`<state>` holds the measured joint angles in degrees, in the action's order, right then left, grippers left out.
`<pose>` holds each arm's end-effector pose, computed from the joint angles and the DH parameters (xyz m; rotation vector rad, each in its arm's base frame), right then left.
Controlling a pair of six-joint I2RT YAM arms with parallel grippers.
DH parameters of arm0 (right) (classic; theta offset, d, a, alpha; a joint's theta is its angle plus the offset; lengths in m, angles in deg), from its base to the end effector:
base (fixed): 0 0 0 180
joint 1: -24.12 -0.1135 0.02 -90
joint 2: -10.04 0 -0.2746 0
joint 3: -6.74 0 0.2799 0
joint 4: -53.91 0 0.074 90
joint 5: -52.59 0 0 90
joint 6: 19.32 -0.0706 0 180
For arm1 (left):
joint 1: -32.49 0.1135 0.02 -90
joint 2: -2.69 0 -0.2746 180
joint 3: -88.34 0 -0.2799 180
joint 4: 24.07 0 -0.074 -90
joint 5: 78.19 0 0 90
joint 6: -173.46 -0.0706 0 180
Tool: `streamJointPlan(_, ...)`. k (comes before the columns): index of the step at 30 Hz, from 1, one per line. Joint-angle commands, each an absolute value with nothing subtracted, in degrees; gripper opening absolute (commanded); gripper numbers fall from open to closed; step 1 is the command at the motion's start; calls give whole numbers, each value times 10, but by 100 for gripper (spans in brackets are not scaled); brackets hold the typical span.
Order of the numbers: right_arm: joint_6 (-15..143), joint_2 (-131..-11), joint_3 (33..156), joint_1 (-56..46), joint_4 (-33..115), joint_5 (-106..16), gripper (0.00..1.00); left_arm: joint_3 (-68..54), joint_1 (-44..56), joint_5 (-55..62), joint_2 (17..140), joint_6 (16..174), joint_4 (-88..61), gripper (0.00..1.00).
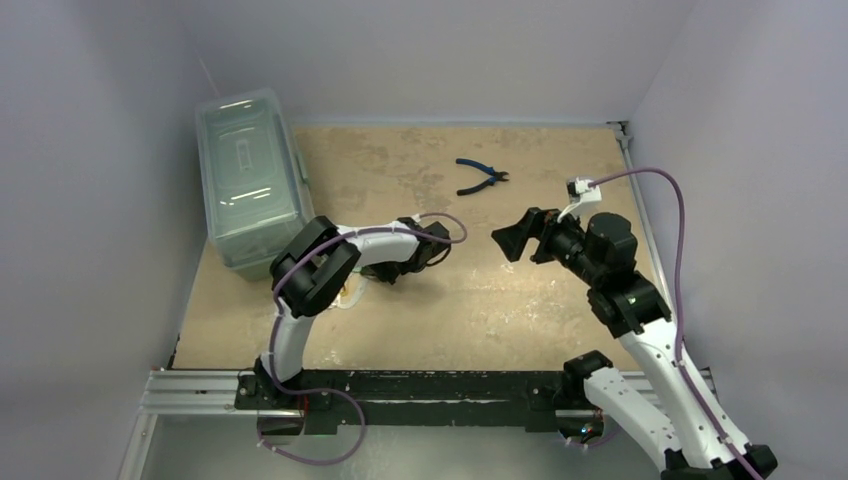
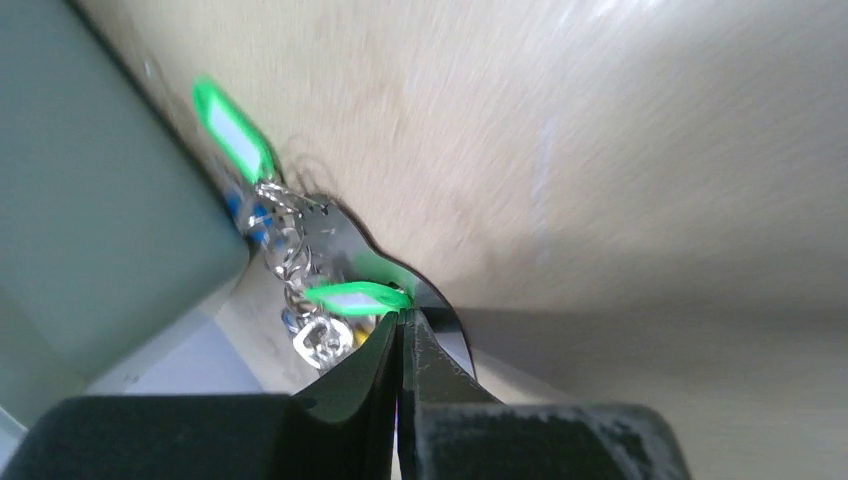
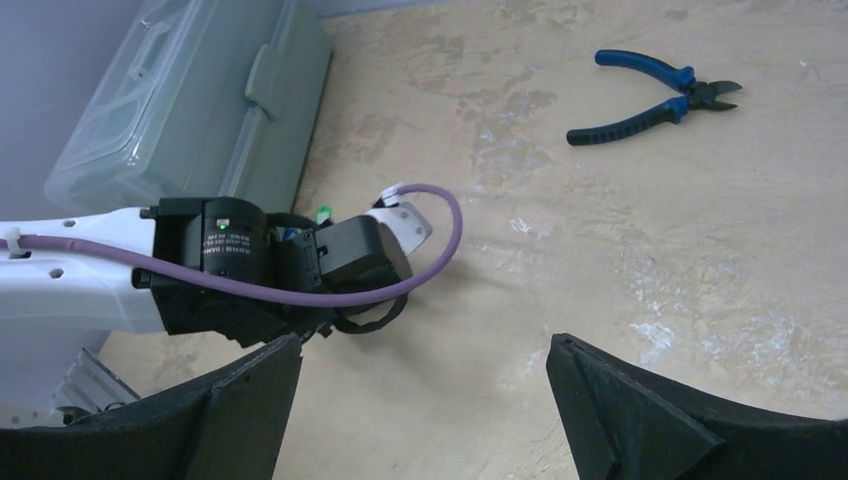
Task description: Remove the keys from the keyring
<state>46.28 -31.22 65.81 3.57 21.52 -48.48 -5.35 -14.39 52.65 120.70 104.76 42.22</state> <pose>0.2001 0.0895 0.3441 -0.0775 1.8807 0.7229 0.2862 -0.2381 0.0827 0.6660 2.6169 0.9380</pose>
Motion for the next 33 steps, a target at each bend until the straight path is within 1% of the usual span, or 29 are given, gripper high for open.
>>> streamJointPlan(1,459,-303,676,37,212,-469,99,36,-160,372,1269,1045,250,0)
streamJointPlan(5,449,-296,685,36,201,-452,99,119,-169,328,1309,1036,230,0)
streamJointPlan(8,445,-285,699,36,179,-412,99,147,-174,283,1303,1038,201,0)
streamJointPlan(10,444,-275,707,36,172,-392,99,142,-175,272,1273,1042,183,0)
streamJointPlan(14,443,-280,702,36,176,-397,99,90,-174,272,1150,1041,153,0)
streamJointPlan(15,441,-284,693,36,182,-403,99,71,-172,267,1113,1039,140,2)
streamJointPlan(17,438,-295,674,36,200,-424,99,27,-165,246,1048,1035,103,32)
streamJointPlan(18,436,-300,665,36,207,-435,99,4,-155,232,1017,1034,87,45)
streamJointPlan(21,440,-312,640,36,228,-440,99,-52,-124,201,956,1024,51,74)
streamJointPlan(22,435,-314,633,36,233,-439,99,-64,-120,205,949,1017,45,79)
streamJointPlan(23,432,-317,625,36,239,-444,99,-70,-115,206,949,1012,43,81)
streamJointPlan(24,428,-319,620,36,245,-449,99,-70,-112,204,955,1009,45,80)
streamJointPlan(27,425,-329,609,36,254,-459,99,-59,-109,212,989,1002,47,75)
streamJointPlan(29,425,-336,607,36,251,-463,99,-55,-105,210,1006,1003,39,75)
streamJointPlan(33,421,-337,591,36,249,-476,99,-43,-85,197,1039,1017,30,70)
